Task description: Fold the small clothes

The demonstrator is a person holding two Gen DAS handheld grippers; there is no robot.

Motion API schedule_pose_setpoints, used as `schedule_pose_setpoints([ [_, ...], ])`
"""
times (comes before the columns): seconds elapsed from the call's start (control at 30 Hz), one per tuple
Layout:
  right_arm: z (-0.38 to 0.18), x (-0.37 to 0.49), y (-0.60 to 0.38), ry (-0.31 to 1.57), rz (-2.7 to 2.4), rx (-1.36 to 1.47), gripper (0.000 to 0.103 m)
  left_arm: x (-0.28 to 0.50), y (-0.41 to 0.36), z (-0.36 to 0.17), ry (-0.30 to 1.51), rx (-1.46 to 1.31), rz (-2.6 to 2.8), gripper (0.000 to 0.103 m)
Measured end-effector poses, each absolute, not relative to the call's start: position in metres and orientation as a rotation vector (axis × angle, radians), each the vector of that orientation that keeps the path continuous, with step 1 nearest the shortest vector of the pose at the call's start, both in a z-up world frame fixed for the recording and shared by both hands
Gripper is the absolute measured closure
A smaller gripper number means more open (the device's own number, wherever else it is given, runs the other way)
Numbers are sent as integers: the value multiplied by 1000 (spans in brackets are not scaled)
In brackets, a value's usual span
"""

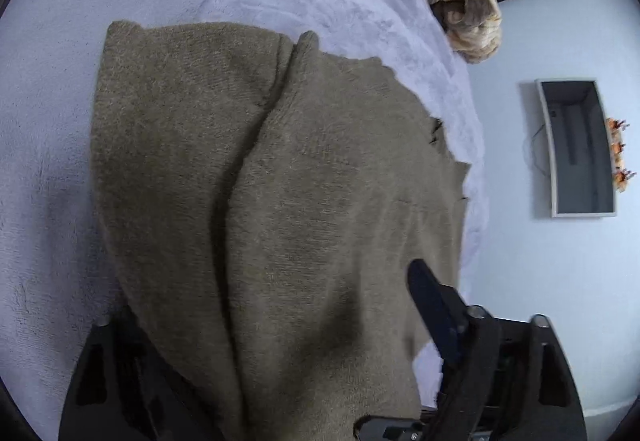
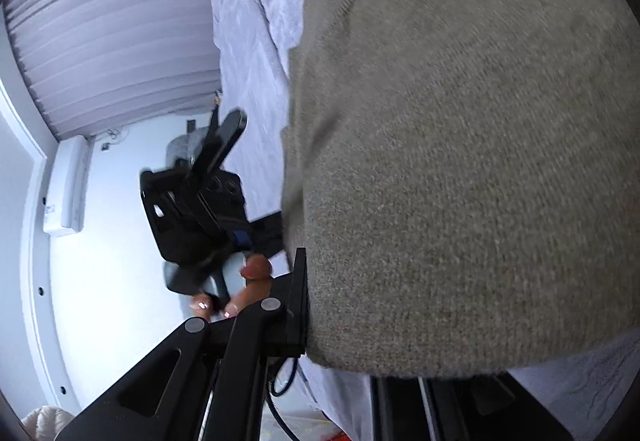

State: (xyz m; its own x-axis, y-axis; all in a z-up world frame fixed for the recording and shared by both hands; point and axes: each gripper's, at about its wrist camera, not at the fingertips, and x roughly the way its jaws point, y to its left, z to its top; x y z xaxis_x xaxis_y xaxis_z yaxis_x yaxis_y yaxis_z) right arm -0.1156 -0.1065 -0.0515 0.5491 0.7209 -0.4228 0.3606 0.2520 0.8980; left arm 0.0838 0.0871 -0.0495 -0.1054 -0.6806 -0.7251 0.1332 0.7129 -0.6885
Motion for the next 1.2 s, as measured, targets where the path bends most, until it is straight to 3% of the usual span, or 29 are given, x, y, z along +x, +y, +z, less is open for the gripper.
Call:
schedule_pose_setpoints([
  [0.03,-53,-117,-105,1092,311,1307,85,83,86,-52,1543,-413,-702,54],
  [0.1,-52,-120,-104,1221,313,1186,56,82,86,-55,1551,-376,-683,58],
  [0.13,-49,-123,-107,1267,311,1128,30,81,88,-55,1549,-380,-684,58],
  [0.2,-31,-130,-122,1288,318,1018,25,80,85,-53,1543,-356,-676,58],
  [0.27,-10,-134,-144,1247,288,952,25,78,82,-52,1534,-326,-654,56],
  [0.33,6,-137,-171,1188,203,916,34,76,76,-50,1523,-311,-644,44],
  [0.37,12,-132,-183,1160,153,899,54,74,72,-50,1517,-305,-640,41],
  [0.43,20,-123,-207,1124,39,843,81,74,65,-49,1510,-265,-604,41],
  [0.47,20,-117,-213,1119,12,829,88,73,59,-47,1501,-229,-586,42],
  [0.5,20,-111,-218,1108,-8,812,90,71,53,-45,1487,-192,-570,53],
  [0.53,18,-105,-220,1106,-22,779,91,69,50,-42,1471,-166,-567,66],
  [0.6,8,-101,-215,1149,-41,667,91,66,49,-36,1452,-160,-556,78],
  [0.67,-21,-96,-206,1254,-52,595,91,65,50,-27,1437,-181,-546,83],
  [0.8,-26,-103,-204,1205,-38,602,91,61,42,11,1383,-235,-602,84],
  [1.0,-13,-128,-241,1136,62,778,91,48,-33,75,1270,-140,-760,84],
  [1.2,5,-163,-305,1011,37,902,90,34,-153,74,1269,-13,-883,84],
])
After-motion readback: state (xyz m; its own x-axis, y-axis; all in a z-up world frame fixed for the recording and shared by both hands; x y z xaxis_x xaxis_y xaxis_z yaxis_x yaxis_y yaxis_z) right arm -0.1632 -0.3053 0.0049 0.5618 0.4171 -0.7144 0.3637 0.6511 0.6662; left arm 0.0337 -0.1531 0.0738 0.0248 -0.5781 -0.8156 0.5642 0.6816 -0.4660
